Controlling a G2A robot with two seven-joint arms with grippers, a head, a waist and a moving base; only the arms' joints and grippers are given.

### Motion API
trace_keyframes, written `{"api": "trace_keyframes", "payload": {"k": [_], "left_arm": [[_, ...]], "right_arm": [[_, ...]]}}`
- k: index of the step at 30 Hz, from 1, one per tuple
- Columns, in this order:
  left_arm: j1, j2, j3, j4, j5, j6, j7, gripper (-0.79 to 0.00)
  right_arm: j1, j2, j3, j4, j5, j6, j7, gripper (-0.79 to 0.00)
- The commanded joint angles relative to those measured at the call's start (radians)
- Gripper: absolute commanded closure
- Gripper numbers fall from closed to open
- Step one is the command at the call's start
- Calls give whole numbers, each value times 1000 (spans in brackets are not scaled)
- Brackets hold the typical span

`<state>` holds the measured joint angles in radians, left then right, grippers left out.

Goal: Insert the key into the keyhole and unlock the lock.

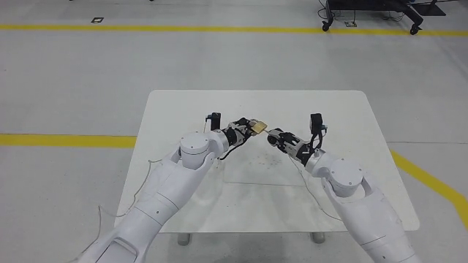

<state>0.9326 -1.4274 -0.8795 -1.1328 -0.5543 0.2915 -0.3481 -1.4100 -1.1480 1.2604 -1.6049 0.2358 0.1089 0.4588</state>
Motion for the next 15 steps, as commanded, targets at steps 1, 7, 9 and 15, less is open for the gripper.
{"api": "trace_keyframes", "payload": {"k": [1,7,9,15], "left_arm": [[0,0,-3,-1,4,0,-3,0],[4,-1,-8,-5,20,-1,-19,0],[7,-2,-10,-7,20,-1,-23,0],[12,-5,-14,-5,20,-1,-29,0]], "right_arm": [[1,-1,0,0,1,3,0,0],[1,-2,-1,-4,-2,8,-1,0],[2,-2,-2,-7,-4,12,-2,0],[5,-5,-13,-15,-13,16,-6,0]]}}
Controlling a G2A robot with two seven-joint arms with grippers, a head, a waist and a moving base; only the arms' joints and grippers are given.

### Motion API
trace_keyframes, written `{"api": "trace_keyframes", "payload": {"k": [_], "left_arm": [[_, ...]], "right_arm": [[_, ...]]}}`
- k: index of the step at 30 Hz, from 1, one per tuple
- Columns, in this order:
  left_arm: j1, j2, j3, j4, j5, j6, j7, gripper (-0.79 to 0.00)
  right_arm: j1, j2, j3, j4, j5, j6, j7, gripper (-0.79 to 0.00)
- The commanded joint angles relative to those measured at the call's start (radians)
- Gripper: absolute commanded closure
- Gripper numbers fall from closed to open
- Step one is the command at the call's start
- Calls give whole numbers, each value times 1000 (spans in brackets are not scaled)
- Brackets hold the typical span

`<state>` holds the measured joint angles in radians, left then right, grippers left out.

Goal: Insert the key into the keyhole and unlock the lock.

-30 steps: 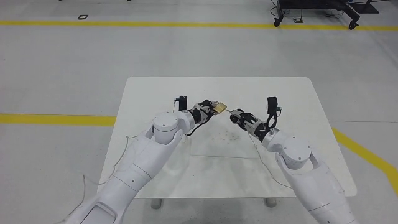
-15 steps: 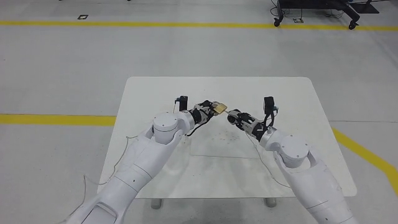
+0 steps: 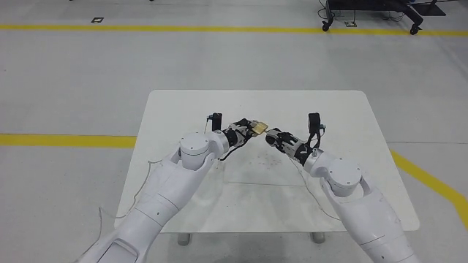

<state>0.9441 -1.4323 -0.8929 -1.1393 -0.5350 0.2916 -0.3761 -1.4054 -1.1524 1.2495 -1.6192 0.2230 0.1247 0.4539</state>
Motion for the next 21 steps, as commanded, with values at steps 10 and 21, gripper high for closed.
{"api": "trace_keyframes", "payload": {"k": [10,21], "left_arm": [[4,-2,-15,0,16,-4,-17,0],[13,-5,-14,-8,74,-27,13,0]], "right_arm": [[14,-6,-17,16,0,5,-3,0],[17,-9,-11,23,16,0,-14,-785]]}}
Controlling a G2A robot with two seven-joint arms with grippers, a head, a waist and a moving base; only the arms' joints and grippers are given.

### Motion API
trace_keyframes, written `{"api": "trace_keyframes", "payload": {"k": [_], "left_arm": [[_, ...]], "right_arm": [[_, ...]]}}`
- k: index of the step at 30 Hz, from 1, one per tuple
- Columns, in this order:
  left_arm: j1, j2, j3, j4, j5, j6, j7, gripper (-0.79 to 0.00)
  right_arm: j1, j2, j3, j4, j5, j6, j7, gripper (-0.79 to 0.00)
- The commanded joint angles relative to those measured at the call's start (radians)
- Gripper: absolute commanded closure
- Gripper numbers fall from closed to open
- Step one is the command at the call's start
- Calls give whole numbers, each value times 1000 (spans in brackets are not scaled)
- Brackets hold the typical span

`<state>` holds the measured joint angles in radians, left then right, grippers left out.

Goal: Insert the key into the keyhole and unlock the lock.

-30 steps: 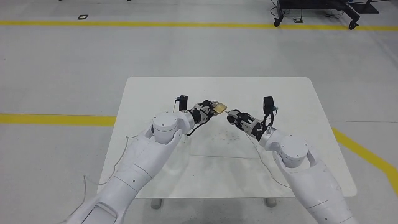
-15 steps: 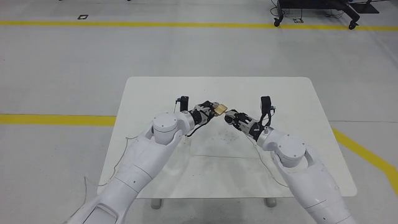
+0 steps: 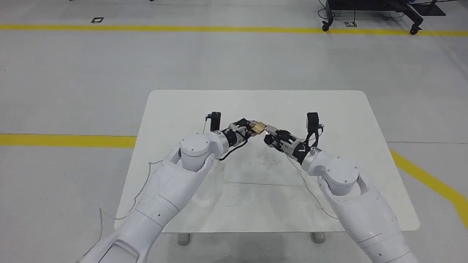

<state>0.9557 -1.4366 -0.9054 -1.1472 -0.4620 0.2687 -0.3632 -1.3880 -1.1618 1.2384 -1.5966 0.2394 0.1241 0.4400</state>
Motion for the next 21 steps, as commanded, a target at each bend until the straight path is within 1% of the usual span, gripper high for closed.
{"api": "trace_keyframes", "payload": {"k": [1,4,8,11,12,13,14,18,21], "left_arm": [[2,0,-3,-1,6,-11,2,0],[7,1,-8,-1,42,-49,21,0],[16,2,-6,18,110,-135,51,0],[25,-3,-10,37,86,-183,52,0],[26,-5,-12,45,72,-189,51,0],[26,-8,-13,55,57,-188,50,0],[24,-11,-14,63,43,-190,48,0],[6,-19,-16,108,30,-213,50,0],[-4,-28,-21,131,-23,-232,31,0]], "right_arm": [[0,0,0,0,0,0,0,-785],[0,0,0,0,0,0,0,-785],[0,0,0,0,0,0,0,-785],[-4,-1,7,-4,13,-8,-10,-785],[-9,-1,18,-7,32,-17,-15,-382],[-15,0,30,-11,45,-23,-16,-77],[-20,1,42,-15,53,-28,-14,0],[-46,4,84,-42,75,-61,-38,0],[-64,1,99,-57,129,-110,-52,0]]}}
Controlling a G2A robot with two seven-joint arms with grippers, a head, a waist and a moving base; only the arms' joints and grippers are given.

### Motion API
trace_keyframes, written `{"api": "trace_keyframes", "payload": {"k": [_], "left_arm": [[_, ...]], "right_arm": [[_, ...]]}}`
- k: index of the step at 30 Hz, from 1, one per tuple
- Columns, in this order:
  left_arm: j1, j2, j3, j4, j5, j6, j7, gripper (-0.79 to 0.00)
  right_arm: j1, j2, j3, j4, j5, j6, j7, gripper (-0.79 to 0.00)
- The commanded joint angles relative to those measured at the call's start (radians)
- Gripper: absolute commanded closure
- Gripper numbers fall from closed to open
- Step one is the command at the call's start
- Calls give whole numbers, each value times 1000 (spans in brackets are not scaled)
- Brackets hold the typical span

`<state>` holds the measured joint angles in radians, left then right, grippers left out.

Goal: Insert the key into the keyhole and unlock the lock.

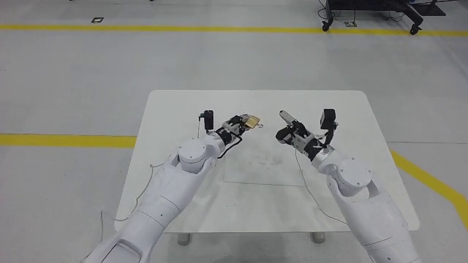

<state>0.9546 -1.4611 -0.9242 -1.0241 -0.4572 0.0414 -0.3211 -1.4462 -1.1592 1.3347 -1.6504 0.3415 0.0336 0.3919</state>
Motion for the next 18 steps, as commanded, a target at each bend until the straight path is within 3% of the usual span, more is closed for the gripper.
{"api": "trace_keyframes", "payload": {"k": [1,8,18], "left_arm": [[-2,-8,-8,13,-75,-8,-32,0],[-20,-35,-31,83,-302,-22,-176,0],[-36,-59,-28,156,-401,-22,-262,0]], "right_arm": [[-10,-4,4,-1,57,-37,-7,0],[-6,-19,-11,35,127,-189,-36,0],[34,-31,-69,86,80,-213,-5,0]]}}
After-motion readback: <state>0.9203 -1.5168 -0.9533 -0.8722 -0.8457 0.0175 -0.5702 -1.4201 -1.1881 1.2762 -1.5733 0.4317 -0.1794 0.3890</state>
